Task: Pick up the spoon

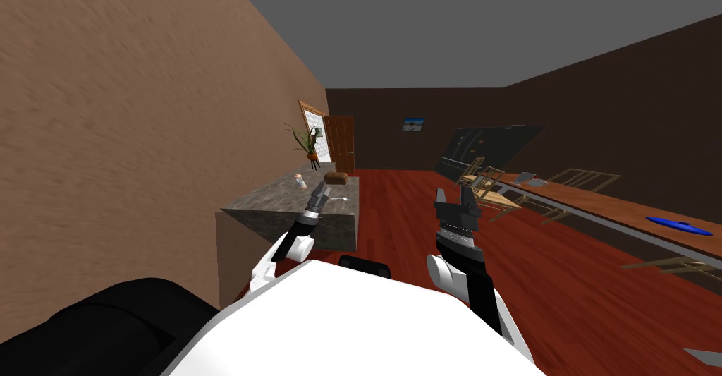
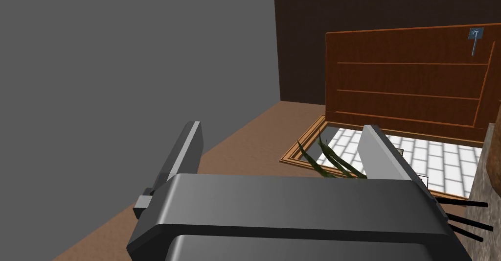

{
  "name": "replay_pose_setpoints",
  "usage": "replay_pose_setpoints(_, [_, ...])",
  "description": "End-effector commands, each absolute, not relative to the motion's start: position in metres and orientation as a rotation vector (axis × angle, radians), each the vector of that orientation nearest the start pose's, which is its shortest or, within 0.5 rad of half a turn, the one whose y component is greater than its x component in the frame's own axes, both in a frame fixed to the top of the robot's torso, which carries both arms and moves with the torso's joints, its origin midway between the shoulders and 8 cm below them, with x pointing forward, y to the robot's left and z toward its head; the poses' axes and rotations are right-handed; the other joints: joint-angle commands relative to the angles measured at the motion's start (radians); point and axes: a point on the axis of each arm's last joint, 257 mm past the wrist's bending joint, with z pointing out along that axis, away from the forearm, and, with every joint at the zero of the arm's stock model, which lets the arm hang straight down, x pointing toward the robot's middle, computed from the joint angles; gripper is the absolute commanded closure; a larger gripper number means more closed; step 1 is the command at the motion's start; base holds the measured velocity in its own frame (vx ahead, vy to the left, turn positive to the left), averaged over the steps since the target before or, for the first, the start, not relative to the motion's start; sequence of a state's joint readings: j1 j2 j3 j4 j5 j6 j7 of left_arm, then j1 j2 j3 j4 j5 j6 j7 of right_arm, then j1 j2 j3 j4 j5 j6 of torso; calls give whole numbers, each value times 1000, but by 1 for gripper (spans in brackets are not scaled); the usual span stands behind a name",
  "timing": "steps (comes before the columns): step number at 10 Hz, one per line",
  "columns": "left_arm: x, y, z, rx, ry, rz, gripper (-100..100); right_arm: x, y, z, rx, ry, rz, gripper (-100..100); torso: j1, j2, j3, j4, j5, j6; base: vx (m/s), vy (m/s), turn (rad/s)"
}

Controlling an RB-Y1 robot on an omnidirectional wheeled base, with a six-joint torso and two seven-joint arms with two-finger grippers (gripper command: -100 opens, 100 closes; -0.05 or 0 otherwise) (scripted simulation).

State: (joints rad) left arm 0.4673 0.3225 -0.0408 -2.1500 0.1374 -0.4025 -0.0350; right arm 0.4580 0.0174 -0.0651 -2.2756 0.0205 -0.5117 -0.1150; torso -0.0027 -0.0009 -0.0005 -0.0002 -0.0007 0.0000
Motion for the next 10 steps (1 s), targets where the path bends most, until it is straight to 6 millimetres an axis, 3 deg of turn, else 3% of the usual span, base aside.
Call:
replay_pose_setpoints(1, [392, 271, -65, -716, 1011, -1340, -100, 342, -295, 39, 654, 544, 1356, 0, 0, 0, 0, 0, 0, 0, 3, -63, 15])
replay_pose_setpoints(3, [392, 270, -65, -687, 1044, -1332, -100, 342, -295, 39, 654, 544, 1356, 0, -1, 0, 0, 0, 0, 0, 10, -46, 7])
replay_pose_setpoints(6, [404, 281, -94, -777, 1143, -1353, -100, 342, -295, 39, 654, 544, 1356, 0, 0, 0, 0, 0, 0, 0, 12, -57, 15])
replay_pose_setpoints(7, [404, 281, -94, -756, 1169, -1345, -100, 342, -295, 39, 655, 544, 1356, 0, -1, 0, 0, 0, 0, 0, 21, -62, 14])
replay_pose_setpoints(8, [409, 288, -109, -819, 1203, -1352, -100, 342, -295, 39, 654, 544, 1356, 0, -1, -1, 0, 0, 0, 0, 10, -75, 17])
replay_pose_setpoints(10, [409, 289, -109, -790, 1241, -1340, -100, 342, -295, 39, 654, 544, 1356, 0, -2, 0, 0, 0, 0, 0, 2, -49, 7])
